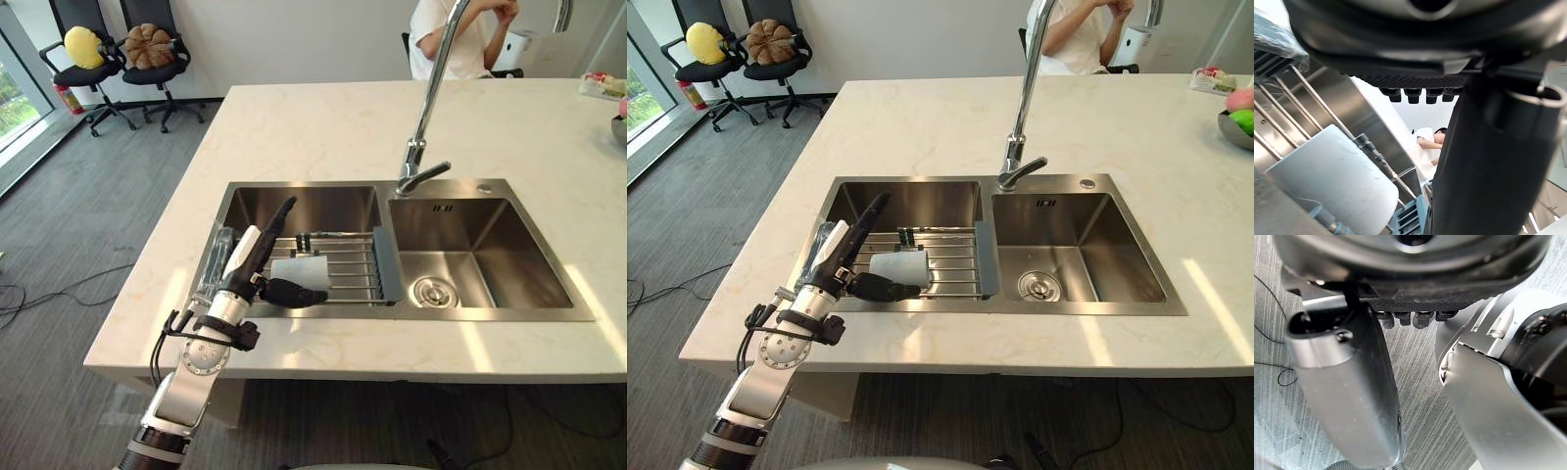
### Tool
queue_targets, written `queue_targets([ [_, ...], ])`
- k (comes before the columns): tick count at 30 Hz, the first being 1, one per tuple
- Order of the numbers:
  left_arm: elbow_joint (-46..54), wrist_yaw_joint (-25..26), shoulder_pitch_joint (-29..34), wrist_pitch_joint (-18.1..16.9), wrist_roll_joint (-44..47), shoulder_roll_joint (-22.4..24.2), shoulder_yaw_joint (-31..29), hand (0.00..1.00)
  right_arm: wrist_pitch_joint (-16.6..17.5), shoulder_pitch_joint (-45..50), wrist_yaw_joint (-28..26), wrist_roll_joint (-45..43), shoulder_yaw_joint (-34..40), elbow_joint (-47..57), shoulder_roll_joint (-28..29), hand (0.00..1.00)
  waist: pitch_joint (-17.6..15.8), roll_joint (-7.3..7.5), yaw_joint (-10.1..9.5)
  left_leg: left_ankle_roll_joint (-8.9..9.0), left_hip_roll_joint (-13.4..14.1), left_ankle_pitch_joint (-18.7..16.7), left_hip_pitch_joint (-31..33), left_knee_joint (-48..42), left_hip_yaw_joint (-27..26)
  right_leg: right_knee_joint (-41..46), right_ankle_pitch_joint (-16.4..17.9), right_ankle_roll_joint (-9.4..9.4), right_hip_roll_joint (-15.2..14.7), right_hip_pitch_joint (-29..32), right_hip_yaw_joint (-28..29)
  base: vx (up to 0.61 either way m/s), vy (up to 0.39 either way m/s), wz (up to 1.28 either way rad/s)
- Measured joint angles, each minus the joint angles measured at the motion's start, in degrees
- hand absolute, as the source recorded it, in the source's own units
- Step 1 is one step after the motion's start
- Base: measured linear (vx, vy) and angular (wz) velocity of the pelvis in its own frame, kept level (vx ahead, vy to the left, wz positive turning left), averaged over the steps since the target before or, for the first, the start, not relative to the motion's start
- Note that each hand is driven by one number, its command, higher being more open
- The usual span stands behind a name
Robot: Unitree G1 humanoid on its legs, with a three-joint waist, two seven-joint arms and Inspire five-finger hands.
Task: Walk over to the sink, pick up the cup, carry it to the dishwasher, place the cup inside the dishwasher, then close the dishwasher door
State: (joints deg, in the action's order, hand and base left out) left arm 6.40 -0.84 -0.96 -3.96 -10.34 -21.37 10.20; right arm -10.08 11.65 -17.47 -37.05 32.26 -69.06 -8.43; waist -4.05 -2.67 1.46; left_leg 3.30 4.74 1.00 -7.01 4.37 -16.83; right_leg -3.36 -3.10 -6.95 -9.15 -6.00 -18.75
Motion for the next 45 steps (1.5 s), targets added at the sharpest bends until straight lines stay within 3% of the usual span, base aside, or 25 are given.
queue_targets([
  [9,-5.4,3.2,-0.5,0.0,-9.5,-0.7,0.4,1.00,0.6,0.2,-0.2,0.1,1.3,0.6,0.8,1.00,0.0,-0.33,1.04,0.43,0.2,-0.4,-1.2,0.5,-1.8,-0.6,-0.1,0.03,0.5,-0.2,1.7,0.00,-0.018,-0.10],
  [24,-6.8,3.2,-2.2,-0.3,-10.0,-3.0,0.4,1.00,0.2,0.2,0.0,0.0,1.0,2.1,0.9,1.00,-0.2,-0.69,1.21,0.58,0.4,-0.6,-1.6,0.5,-3.0,-1.4,-0.7,0.20,0.8,-0.3,2.8,-0.02,-0.017,-0.04],
  [28,-6.8,2.7,-2.4,0.6,-8.0,-3.3,0.4,1.00,0.2,0.3,0.0,0.0,0.8,2.3,0.9,1.00,-0.2,-0.68,1.28,0.58,0.4,-0.6,-1.6,0.5,-3.0,-1.4,-0.7,0.20,0.8,-0.3,2.8,0.00,0.000,0.00],
  [33,-7.9,0.7,-2.4,4.1,1.9,-3.3,0.3,1.00,0.4,0.3,-0.1,0.1,0.5,2.4,0.9,1.00,-0.2,-0.66,1.18,0.57,0.4,-0.6,-1.6,0.6,-2.8,-1.4,-0.7,0.19,0.8,-0.3,2.6,0.00,0.000,0.00],
  [45,-8.7,-0.9,-2.4,3.6,2.9,-3.3,-0.1,1.00,0.6,0.3,-0.1,0.2,0.5,2.6,1.1,1.00,-0.2,-0.45,1.04,0.55,0.4,-0.6,-1.6,0.6,-2.7,-1.4,-0.7,0.17,0.8,-0.4,2.5,-0.01,-0.004,0.00],
])
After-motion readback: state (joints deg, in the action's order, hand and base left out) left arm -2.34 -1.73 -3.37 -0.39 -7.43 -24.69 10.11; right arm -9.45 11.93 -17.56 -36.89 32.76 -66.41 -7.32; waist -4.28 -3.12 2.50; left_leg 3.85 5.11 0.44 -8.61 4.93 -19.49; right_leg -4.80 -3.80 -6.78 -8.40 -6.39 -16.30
